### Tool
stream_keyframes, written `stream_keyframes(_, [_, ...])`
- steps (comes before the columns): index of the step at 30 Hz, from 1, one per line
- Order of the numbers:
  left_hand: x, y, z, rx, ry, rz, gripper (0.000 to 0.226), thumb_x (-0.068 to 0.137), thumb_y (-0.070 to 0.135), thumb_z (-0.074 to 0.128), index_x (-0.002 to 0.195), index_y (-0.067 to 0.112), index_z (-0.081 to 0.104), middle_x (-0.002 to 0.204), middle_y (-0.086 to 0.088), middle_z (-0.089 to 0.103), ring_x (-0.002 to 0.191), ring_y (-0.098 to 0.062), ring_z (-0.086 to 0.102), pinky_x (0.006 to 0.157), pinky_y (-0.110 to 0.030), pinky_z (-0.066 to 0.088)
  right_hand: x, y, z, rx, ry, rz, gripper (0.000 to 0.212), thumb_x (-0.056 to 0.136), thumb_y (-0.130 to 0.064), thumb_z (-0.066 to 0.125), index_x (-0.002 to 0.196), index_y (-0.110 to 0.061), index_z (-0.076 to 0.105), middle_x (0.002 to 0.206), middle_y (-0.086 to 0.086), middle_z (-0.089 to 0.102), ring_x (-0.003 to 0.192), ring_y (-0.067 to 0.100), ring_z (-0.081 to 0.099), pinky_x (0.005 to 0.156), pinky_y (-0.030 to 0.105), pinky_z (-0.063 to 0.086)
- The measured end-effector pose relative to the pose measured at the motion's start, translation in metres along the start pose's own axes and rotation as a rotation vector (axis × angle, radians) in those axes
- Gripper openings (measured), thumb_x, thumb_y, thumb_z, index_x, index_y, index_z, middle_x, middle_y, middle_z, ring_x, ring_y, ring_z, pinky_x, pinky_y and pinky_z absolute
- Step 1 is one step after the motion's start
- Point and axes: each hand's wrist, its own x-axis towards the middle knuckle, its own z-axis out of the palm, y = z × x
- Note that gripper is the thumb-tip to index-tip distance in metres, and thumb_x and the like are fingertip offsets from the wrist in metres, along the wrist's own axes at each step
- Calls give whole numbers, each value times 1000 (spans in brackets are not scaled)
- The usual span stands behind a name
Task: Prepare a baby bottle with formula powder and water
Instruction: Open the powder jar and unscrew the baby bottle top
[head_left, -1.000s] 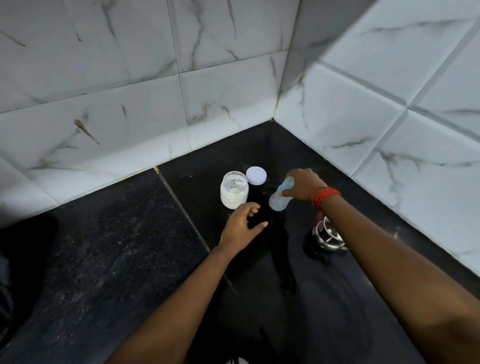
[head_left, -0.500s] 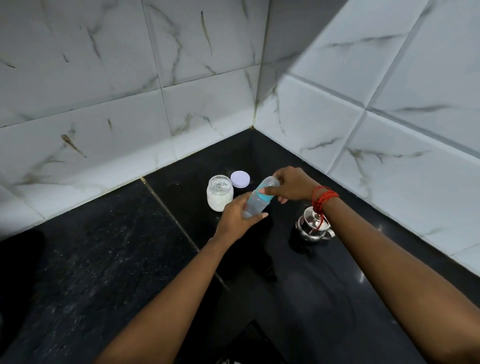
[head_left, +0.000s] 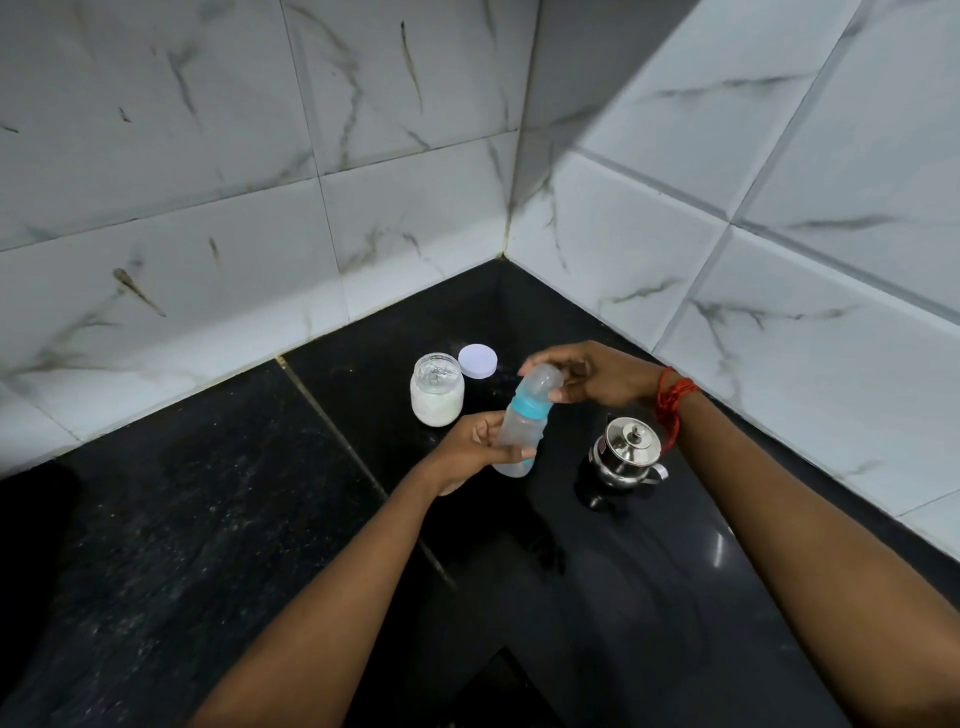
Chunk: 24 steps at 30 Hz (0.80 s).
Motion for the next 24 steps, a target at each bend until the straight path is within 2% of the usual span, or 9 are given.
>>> stream_keyframes(4, [3, 5, -4, -28, 6, -12, 50, 87, 10, 81, 134, 10, 65, 129, -13, 72, 125, -30, 66, 113, -46, 48, 5, 11, -4, 177, 14, -45, 47, 90, 7, 65, 136, 0, 54, 132, 20, 63, 120, 25, 62, 105, 37, 50])
stream_keyframes(8, [6, 8, -13, -90, 85, -48, 49, 88, 5, 78, 135, 9, 64, 129, -12, 72, 124, -27, 66, 109, -42, 50, 13, 19, -14, 541, 81, -85, 54, 88, -2, 62, 141, -2, 47, 133, 16, 60, 121, 22, 60, 102, 34, 52])
stream_keyframes(12, [12, 11, -17, -39, 151, -29, 49, 84, 3, 82, 129, 11, 67, 123, -9, 75, 117, -23, 70, 104, -36, 54, 28, 24, -19, 550, 64, -46, 55, 91, -3, 60, 144, -3, 46, 135, 19, 59, 120, 24, 62, 102, 38, 53])
stream_keyframes(14, [15, 10, -18, -22, 194, -18, 49, 82, 3, 84, 127, 11, 68, 121, -8, 75, 115, -23, 71, 103, -36, 55, 39, 29, -21, 572, 174, 6, 47, 94, -3, 59, 141, -6, 51, 126, 19, 63, 108, 24, 66, 94, 34, 57])
stream_keyframes(15, [17, 9, -19, -12, 210, -12, 49, 81, 3, 85, 126, 11, 68, 121, -8, 75, 115, -24, 71, 103, -36, 55, 46, 33, -23, 527, 267, 51, 41, 96, -3, 60, 136, -7, 54, 118, 18, 65, 99, 24, 66, 85, 30, 59])
stream_keyframes(17, [18, 7, -21, 13, 237, -7, 48, 81, 5, 86, 124, 13, 68, 120, -6, 76, 114, -22, 71, 100, -32, 56, 62, 43, -25, 214, 448, 143, 31, 94, -9, 68, 124, -7, 60, 109, 18, 68, 85, 21, 64, 72, 25, 58])
stream_keyframes(20, [18, 3, -22, 50, 284, 0, 47, 80, 10, 88, 123, 16, 68, 119, 0, 76, 111, -13, 72, 93, -23, 56, 80, 69, -13, -355, 448, 321, 37, 82, -21, 79, 116, -13, 66, 110, 4, 69, 95, 18, 64, 82, 26, 49])
stream_keyframes(22, [19, -1, -22, 61, 317, 4, 51, 79, 13, 90, 124, 15, 68, 119, 3, 76, 111, -11, 72, 93, -24, 57, 85, 86, 2, -406, 392, 407, 42, 79, -20, 79, 118, -14, 66, 118, 7, 68, 108, 24, 65, 87, 26, 47])
stream_keyframes(24, [21, -3, -22, 73, 335, -3, 53, 78, 16, 90, 125, 15, 67, 119, 4, 76, 111, -11, 72, 95, -25, 57, 89, 97, 16, -396, 401, 469, 39, 82, -17, 74, 119, -12, 66, 121, 14, 67, 111, 31, 65, 93, 34, 52])
